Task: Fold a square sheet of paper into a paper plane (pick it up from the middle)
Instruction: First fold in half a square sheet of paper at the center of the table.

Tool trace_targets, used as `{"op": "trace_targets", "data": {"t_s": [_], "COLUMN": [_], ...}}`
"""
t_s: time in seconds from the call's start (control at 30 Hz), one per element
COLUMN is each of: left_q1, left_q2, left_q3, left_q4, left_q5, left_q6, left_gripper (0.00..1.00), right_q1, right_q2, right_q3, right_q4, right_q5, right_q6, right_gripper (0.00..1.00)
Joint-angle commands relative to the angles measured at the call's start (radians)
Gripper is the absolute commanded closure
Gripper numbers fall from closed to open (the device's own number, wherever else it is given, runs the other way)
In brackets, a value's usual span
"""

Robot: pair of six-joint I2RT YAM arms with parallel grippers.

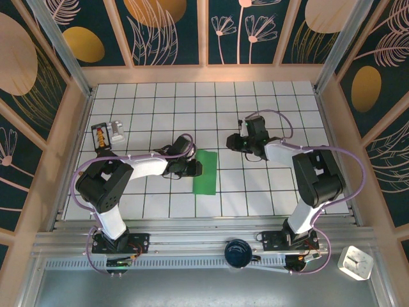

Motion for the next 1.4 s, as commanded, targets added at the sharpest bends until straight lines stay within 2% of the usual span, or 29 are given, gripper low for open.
{"op": "trace_targets", "data": {"t_s": [0.0,0.47,1.37], "left_q1": [-0.003,-0.004,-0.003], "left_q2": [0.125,0.111,0.128], "left_q3": [-0.038,-0.053,-0.049], "left_q4": [0.000,0.048,0.037], "left_q5": [-0.102,-0.119,-0.112], "left_q6": [0.021,-0.020,-0.003], "left_gripper": [0.69,0.73,0.72], "right_q1": [0.002,0.028,0.051], "right_q2": [-0.019,0.015,0.006], "right_q3": [-0.027,-0.043,-0.047], "right_q4": [-0.030,0.003,0.011], "right_q5": [0.005,-0.027,-0.049], "right_q6": [-0.022,-0.004,-0.013], "right_gripper": [0.76,0.76,0.76]}}
